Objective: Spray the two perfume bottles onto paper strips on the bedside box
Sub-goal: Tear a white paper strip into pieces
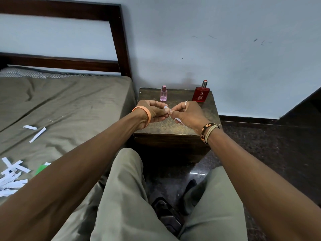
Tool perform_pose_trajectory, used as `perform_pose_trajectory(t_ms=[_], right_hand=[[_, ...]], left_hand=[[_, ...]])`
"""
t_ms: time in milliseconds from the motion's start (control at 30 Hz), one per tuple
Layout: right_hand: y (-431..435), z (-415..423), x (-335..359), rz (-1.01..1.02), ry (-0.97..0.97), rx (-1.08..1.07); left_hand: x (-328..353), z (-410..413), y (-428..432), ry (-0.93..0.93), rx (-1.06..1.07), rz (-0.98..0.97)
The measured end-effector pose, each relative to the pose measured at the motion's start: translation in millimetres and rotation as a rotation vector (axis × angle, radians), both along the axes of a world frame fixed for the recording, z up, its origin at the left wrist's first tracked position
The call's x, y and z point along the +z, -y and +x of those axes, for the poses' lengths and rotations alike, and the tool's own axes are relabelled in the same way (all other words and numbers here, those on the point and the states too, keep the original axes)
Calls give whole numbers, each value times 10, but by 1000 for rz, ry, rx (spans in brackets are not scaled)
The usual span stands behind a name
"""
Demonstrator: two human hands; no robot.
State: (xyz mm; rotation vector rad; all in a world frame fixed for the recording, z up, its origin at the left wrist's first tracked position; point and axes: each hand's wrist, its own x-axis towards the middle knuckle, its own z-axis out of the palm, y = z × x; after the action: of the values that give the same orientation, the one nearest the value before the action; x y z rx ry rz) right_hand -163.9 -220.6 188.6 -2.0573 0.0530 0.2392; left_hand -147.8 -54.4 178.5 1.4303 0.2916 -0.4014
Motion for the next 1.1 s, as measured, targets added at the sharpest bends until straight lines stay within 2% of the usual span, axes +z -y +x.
perform_pose_trajectory(t_ms=[333,667,867,1100], right_hand=[[-30,60,-30,-31,1,13],[-77,97,-32,-17,-105,2],[-71,132,-60,20,-77,15],[-66,161,-162,-313,166,142]], left_hand=[[-47,17,-30,-1,17,-68],[-129,92,-19,-24,50,-57],[-187,152,-36,-28,47,-59],[-255,187,-61,-78,3,-48]])
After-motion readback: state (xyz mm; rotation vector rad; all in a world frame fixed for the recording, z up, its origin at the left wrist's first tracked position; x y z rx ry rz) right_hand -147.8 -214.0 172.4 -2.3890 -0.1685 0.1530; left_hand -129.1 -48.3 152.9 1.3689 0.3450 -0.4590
